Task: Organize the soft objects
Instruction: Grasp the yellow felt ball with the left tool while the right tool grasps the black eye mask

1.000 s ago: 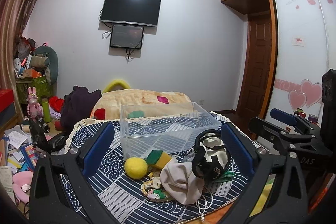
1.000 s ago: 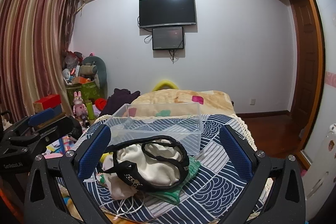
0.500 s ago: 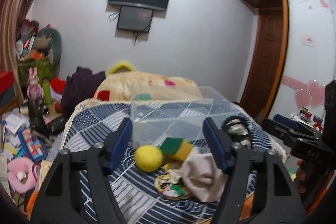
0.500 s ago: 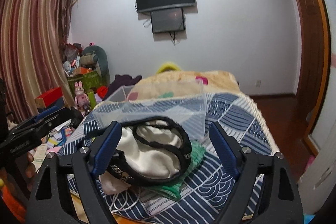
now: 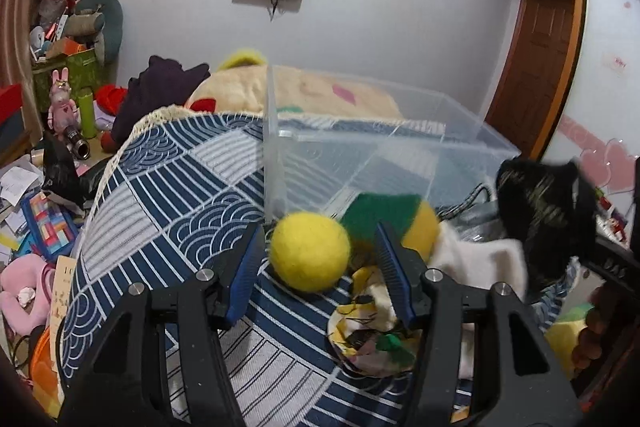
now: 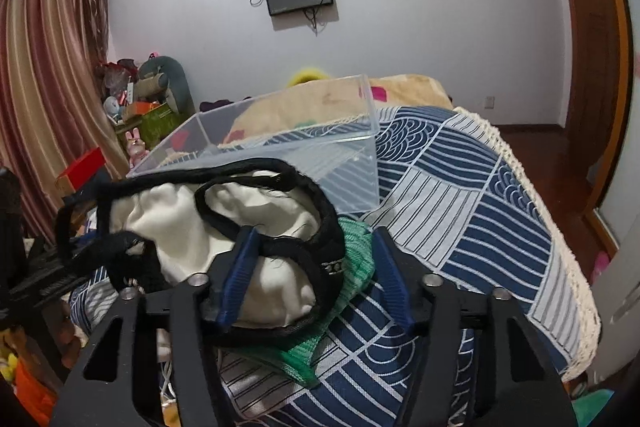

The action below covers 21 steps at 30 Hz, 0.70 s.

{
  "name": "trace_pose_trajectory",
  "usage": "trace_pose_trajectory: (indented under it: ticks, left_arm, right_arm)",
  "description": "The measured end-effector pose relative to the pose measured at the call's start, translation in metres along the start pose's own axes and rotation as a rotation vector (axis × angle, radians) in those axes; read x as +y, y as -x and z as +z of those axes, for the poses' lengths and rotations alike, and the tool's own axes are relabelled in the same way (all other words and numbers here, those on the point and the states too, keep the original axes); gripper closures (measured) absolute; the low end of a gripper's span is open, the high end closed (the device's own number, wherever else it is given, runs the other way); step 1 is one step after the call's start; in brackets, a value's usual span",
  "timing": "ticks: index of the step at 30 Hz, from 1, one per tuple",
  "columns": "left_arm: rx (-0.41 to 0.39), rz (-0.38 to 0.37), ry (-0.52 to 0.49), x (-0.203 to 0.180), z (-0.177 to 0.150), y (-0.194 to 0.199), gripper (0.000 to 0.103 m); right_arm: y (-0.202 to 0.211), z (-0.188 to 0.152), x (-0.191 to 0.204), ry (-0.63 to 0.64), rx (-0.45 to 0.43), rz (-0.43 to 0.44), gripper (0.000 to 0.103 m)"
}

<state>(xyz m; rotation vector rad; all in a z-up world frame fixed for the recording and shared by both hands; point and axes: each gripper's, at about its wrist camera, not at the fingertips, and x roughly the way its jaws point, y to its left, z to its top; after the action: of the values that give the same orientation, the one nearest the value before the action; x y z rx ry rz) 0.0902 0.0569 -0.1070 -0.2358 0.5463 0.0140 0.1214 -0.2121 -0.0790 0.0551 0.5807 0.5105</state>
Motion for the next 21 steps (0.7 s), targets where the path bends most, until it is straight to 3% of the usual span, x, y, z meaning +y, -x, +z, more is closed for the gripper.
trace_pose_trajectory:
  ticks: [6, 8, 21]
  left_arm:
    - [0.043, 0.009, 0.021, 0.006, -0.007, -0.016, 0.049]
    - [0.044, 0.001, 0.02, 0.005, -0.009, -0.017, 0.061]
    - [-0.069, 0.01, -0.075, -0.014, 0.004, 0.021, 0.062]
  right_arm:
    - [0.0, 0.0, 0.002, 0.009, 0.007, 0.018, 0.085]
    - [0.002, -0.001, 0.004, 0.012, 0.0, 0.017, 0.087]
    - [0.024, 0.015, 0.002, 0.011, -0.096, -0.019, 0.092]
